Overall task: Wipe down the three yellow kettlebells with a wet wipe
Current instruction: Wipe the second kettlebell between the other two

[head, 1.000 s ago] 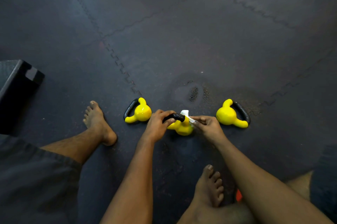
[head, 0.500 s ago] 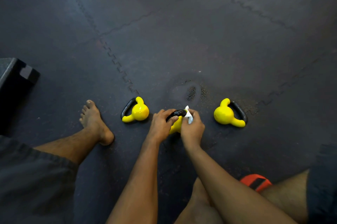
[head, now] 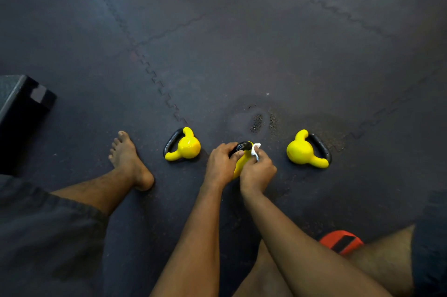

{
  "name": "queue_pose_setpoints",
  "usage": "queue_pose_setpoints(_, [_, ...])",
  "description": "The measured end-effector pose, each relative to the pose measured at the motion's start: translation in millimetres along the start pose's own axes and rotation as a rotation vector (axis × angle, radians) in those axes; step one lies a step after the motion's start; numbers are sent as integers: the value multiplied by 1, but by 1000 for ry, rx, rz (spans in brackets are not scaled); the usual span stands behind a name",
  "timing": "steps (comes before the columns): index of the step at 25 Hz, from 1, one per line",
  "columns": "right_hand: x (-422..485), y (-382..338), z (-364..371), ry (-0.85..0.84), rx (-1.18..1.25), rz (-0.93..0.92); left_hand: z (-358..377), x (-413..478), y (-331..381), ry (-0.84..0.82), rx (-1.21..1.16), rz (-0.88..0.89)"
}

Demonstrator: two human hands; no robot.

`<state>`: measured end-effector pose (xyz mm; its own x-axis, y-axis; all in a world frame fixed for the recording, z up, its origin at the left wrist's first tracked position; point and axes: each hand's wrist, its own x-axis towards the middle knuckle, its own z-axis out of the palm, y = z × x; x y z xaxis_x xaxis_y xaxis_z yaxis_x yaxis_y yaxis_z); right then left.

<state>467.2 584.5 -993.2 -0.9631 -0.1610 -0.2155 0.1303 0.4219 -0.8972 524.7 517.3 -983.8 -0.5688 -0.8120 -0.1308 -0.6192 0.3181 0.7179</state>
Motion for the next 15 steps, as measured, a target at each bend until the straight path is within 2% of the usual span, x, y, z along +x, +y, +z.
queue_pose_setpoints(3, [-1, 10, -16, -68, -19, -131, -1, 1, 3, 17, -13, -14])
queue_pose_setpoints(6, [25, 14, -24, 22, -42, 5, 1, 1, 1, 29, -6, -25])
queue_pose_setpoints(10, [1, 21, -11, -163, -73, -106, 4, 1, 4, 54, -30, -40])
queue_pose_setpoints(15, [-19, 36, -14, -214, -84, -68, 3, 3, 5, 73, -26, -69])
